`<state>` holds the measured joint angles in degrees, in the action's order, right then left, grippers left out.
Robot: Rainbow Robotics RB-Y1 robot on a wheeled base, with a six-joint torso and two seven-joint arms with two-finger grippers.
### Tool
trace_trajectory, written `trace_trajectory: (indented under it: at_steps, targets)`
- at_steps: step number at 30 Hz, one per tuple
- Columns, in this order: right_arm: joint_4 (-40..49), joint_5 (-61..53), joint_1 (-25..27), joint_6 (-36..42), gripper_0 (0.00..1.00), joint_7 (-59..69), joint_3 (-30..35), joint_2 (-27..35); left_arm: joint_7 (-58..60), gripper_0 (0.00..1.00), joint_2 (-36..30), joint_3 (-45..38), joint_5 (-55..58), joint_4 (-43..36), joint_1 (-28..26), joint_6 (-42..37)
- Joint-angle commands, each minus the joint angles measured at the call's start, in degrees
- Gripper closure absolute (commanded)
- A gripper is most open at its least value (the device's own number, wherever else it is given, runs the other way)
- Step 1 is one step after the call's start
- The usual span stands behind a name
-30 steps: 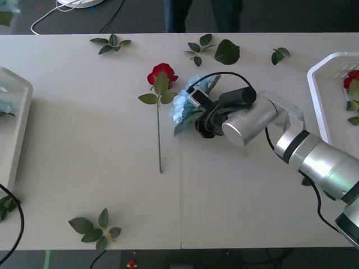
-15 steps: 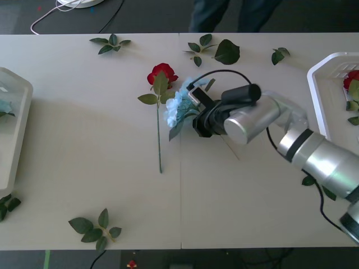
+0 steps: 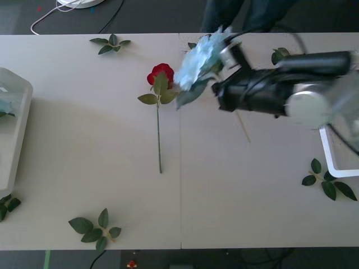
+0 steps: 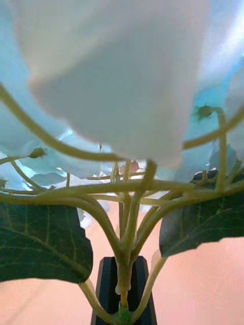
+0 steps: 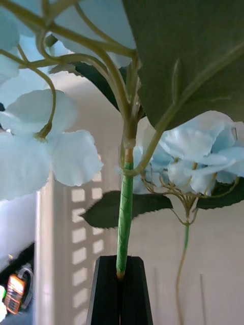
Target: Place the red flowers into the right box and the blue flowers into the left box. If a person shows an open palm, hand one flower to the person first, then continue sorting.
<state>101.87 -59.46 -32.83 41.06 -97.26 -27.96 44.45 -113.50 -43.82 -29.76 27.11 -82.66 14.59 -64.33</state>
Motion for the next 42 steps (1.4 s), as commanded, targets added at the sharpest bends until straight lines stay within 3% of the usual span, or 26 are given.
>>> trace_trajectory:
  at_steps: [1, 9, 13, 22, 24, 25, 26, 27, 28, 36, 42]
  targets:
    - [10.4, -6.2, 7.0, 1.1, 1.0, -1.2, 10.2, 3.7, 8.9, 1.0, -2.7, 3.8, 0.2, -0.4, -3.9, 4.7]
    - [21.4, -22.1, 16.2, 8.6, 1.0, -5.0, 24.7, 3.7, 12.6, 1.0, -2.7, 9.5, 0.8, 6.0, -5.9, 17.4]
    - [23.4, -30.6, 19.2, 8.5, 1.0, -12.0, 27.2, 3.6, 12.6, 1.0, -2.7, 11.0, 1.3, 9.0, -5.8, 23.1]
    - [23.7, -44.5, 21.1, 8.5, 1.0, -31.7, 27.2, 1.3, 11.3, 1.0, -2.7, 11.6, 2.2, 8.6, -5.9, 23.1]
    - [23.6, -45.9, 21.1, 8.3, 1.0, -33.9, 26.6, 1.0, 8.3, 0.83, -2.7, 11.6, 2.5, 8.2, -5.9, 23.1]
    - [23.6, -46.4, 21.1, 8.0, 1.0, -34.6, 26.3, 0.8, 6.8, 0.6, -2.7, 11.6, 2.8, 8.0, -5.9, 23.1]
    - [23.6, -46.5, 21.1, 7.5, 1.0, -34.7, 26.2, 0.8, 5.1, 0.27, -2.7, 11.6, 3.0, 7.7, -5.8, 23.0]
    - [23.6, -46.5, 21.1, 6.8, 1.0, -34.7, 26.1, 0.8, 3.9, 0.07, -2.7, 11.6, 3.3, 7.4, -5.8, 22.7]
    - [23.6, -46.5, 20.9, 5.8, 1.0, -34.7, 26.1, 0.8, 2.5, 0.0, -2.7, 11.3, 3.6, 7.0, -5.7, 21.5]
    - [21.6, -42.0, 16.8, -4.1, 1.0, -33.9, 24.7, 1.1, -4.8, 0.0, -2.7, 7.6, 5.7, 3.8, -5.2, 12.6]
    - [16.0, -37.0, 10.1, -12.1, 1.0, -34.6, 20.0, -0.5, -9.3, 0.0, -2.7, 3.8, 7.3, 0.3, -4.5, 4.2]
